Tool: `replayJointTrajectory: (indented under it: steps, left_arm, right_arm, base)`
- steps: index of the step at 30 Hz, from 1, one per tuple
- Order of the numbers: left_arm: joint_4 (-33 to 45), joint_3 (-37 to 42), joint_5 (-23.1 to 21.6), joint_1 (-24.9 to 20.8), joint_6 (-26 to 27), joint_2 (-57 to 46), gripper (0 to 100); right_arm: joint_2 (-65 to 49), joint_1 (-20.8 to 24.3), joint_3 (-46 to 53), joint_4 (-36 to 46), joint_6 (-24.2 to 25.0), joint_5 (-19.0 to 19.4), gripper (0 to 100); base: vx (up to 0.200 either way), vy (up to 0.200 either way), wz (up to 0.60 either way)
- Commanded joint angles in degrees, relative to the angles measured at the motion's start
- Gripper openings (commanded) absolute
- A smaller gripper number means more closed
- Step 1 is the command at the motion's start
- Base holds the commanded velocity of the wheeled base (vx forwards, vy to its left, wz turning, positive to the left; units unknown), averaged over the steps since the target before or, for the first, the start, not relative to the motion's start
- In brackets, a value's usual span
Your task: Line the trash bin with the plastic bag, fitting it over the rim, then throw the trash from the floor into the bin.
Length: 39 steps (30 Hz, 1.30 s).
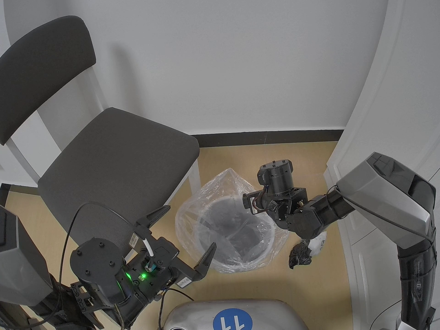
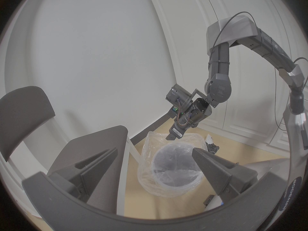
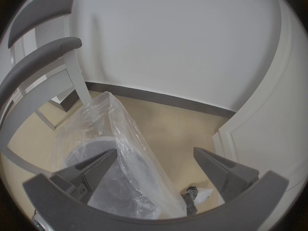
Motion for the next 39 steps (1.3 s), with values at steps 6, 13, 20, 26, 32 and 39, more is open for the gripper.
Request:
replayJointTrajectory:
  steps: [6, 13, 20, 26, 32, 39]
  left_arm:
    - [-0.03, -0.29, -0.01, 0.54, 0.01, 0.64, 100]
    - [-0.03, -0.38, -0.01, 0.63, 0.01, 0.73, 100]
    - [-0.03, -0.47, -0.01, 0.63, 0.01, 1.61, 100]
    - [-0.03, -0.56, -0.01, 0.72, 0.01, 2.14, 100]
    - [-0.03, -0.73, -0.01, 1.16, 0.01, 1.96, 100]
    - [-0.03, -0.73, -0.01, 1.16, 0.01, 1.96, 100]
  right_arm:
    - [4.51, -3.71, -4.75, 0.22, 1.69, 1.02, 100]
    - [6.62, -5.47, -4.92, -0.14, 1.78, 1.37, 100]
    - [12.86, -7.93, -10.63, -0.14, 2.31, 1.46, 100]
    - [15.68, -9.42, -14.33, 0.48, 5.12, 1.55, 100]
    - [19.54, -11.09, -16.61, 0.57, 5.21, 2.42, 100]
    - [20.51, -11.53, -16.7, 0.48, 5.29, 2.42, 100]
  base:
    - [0.0, 0.0, 0.0]
    - [0.0, 0.0, 0.0]
    - [0.0, 0.0, 0.0]
    - [0.0, 0.0, 0.0]
    - [0.0, 0.0, 0.0]
    - [0.0, 0.0, 0.0]
